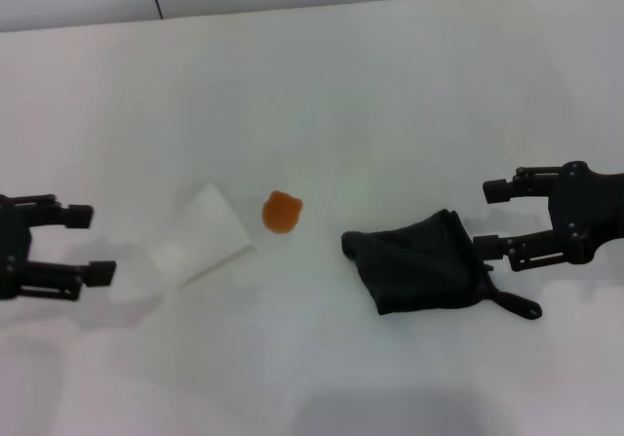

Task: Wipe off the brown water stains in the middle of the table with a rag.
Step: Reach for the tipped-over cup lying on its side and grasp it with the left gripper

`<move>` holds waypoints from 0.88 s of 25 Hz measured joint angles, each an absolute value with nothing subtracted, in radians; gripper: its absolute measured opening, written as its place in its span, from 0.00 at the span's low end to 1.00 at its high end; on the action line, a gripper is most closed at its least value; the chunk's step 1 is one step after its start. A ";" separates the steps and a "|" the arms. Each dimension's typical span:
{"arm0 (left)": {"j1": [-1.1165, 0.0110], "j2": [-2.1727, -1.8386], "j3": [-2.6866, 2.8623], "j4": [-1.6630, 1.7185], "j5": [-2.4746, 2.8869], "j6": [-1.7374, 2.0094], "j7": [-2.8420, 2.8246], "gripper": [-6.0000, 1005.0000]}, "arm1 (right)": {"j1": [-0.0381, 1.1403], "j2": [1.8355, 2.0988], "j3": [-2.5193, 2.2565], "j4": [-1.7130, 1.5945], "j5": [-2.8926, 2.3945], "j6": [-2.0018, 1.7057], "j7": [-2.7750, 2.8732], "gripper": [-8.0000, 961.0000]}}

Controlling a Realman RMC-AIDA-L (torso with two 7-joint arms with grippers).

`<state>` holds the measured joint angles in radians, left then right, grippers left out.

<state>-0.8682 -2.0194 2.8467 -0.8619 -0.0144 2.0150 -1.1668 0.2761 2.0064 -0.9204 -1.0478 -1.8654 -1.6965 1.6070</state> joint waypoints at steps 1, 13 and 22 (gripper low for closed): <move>-0.898 -2.012 2.847 -0.897 0.023 2.021 -1.216 0.88 | 0.276 2.006 -0.920 -1.048 -1.865 -1.697 1.606 0.88; -1.109 -2.045 2.847 -1.095 0.298 1.997 -1.349 0.88 | 0.278 2.006 -0.923 -1.040 -1.865 -1.694 1.599 0.88; -1.163 -2.076 2.849 -0.999 0.358 1.901 -1.336 0.88 | 0.279 2.006 -0.931 -1.037 -1.865 -1.689 1.597 0.88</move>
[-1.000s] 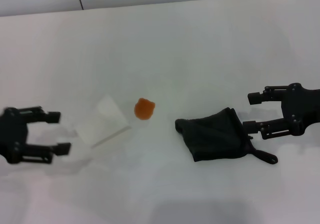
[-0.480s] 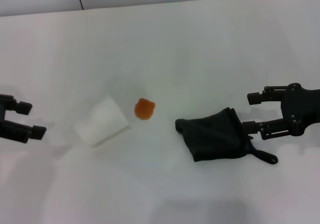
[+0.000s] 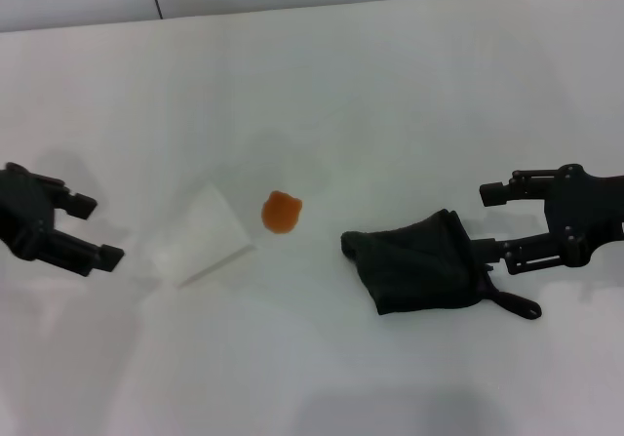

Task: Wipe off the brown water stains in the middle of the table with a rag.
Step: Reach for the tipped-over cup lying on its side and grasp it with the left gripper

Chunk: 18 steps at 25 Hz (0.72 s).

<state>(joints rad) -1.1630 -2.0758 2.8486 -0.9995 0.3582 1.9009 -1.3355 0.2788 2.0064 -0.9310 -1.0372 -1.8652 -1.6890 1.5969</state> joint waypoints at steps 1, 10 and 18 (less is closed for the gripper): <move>-1.163 -2.076 2.849 -0.982 0.360 1.884 -1.336 0.88 | 0.278 2.006 -0.931 -1.037 -1.865 -1.689 1.597 0.88; -1.157 -2.078 2.848 -0.882 0.370 1.780 -1.338 0.88 | 0.284 2.006 -0.931 -1.039 -1.865 -1.689 1.597 0.88; -1.160 -2.079 2.847 -0.795 0.369 1.694 -1.338 0.88 | 0.287 2.006 -0.931 -1.043 -1.865 -1.688 1.597 0.88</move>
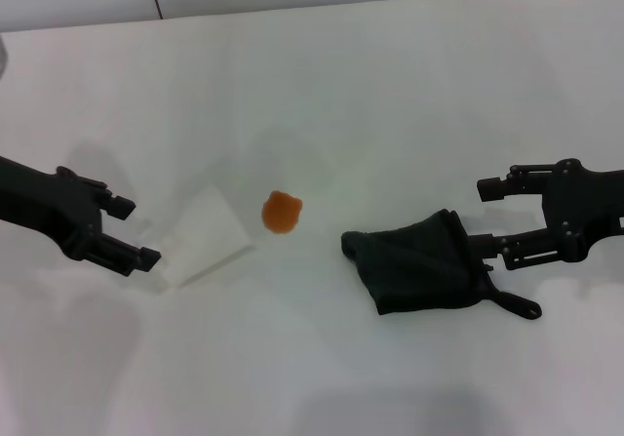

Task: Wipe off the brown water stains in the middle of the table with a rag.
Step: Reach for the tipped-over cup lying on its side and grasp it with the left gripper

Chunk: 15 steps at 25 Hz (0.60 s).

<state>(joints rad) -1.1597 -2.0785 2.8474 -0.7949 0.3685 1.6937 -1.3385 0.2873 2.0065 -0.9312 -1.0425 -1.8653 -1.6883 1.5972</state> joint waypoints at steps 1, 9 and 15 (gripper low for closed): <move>-1.160 -2.079 2.847 -0.795 0.369 1.694 -1.338 0.88 | 0.287 2.006 -0.931 -1.043 -1.865 -1.688 1.598 0.88; -1.164 -2.079 2.847 -0.706 0.364 1.611 -1.350 0.88 | 0.287 2.006 -0.933 -1.041 -1.865 -1.687 1.599 0.88; -1.163 -2.079 2.846 -0.643 0.360 1.569 -1.355 0.87 | 0.287 2.006 -0.933 -1.039 -1.865 -1.687 1.597 0.88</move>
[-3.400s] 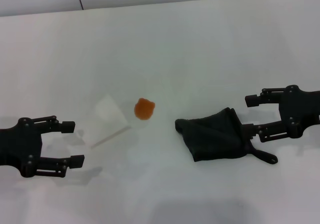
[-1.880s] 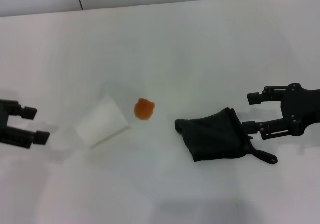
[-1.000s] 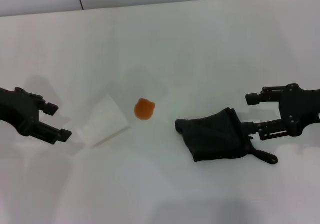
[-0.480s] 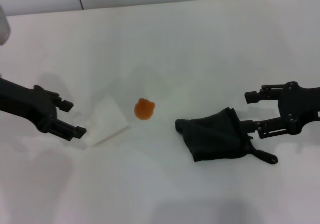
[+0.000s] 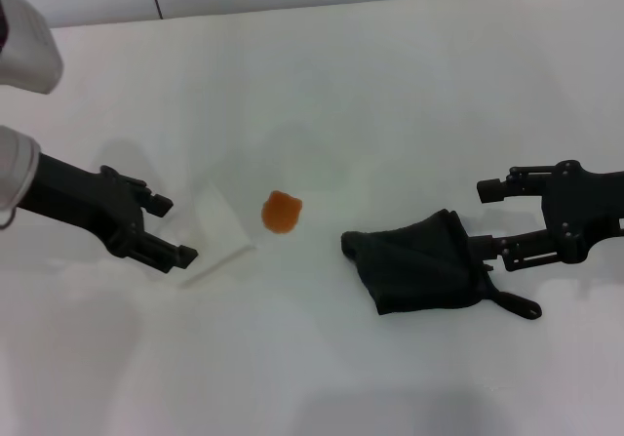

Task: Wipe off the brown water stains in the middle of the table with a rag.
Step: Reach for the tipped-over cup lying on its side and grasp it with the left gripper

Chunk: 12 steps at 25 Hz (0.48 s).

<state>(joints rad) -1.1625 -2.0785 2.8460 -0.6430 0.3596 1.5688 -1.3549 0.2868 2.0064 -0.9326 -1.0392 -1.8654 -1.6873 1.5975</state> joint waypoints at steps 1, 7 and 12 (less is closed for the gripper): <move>-1.162 -2.079 2.846 -0.626 0.358 1.556 -1.358 0.87 | 0.287 2.006 -0.933 -1.039 -1.865 -1.687 1.597 0.88; -1.156 -2.078 2.845 -0.568 0.366 1.492 -1.364 0.87 | 0.287 2.006 -0.933 -1.037 -1.865 -1.687 1.597 0.88; -1.154 -2.079 2.845 -0.546 0.366 1.460 -1.361 0.87 | 0.287 2.006 -0.933 -1.037 -1.865 -1.687 1.597 0.88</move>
<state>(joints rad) -1.1540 -2.0785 2.8454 -0.5464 0.3663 1.4605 -1.3611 0.2868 2.0064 -0.9327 -1.0369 -1.8653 -1.6872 1.5968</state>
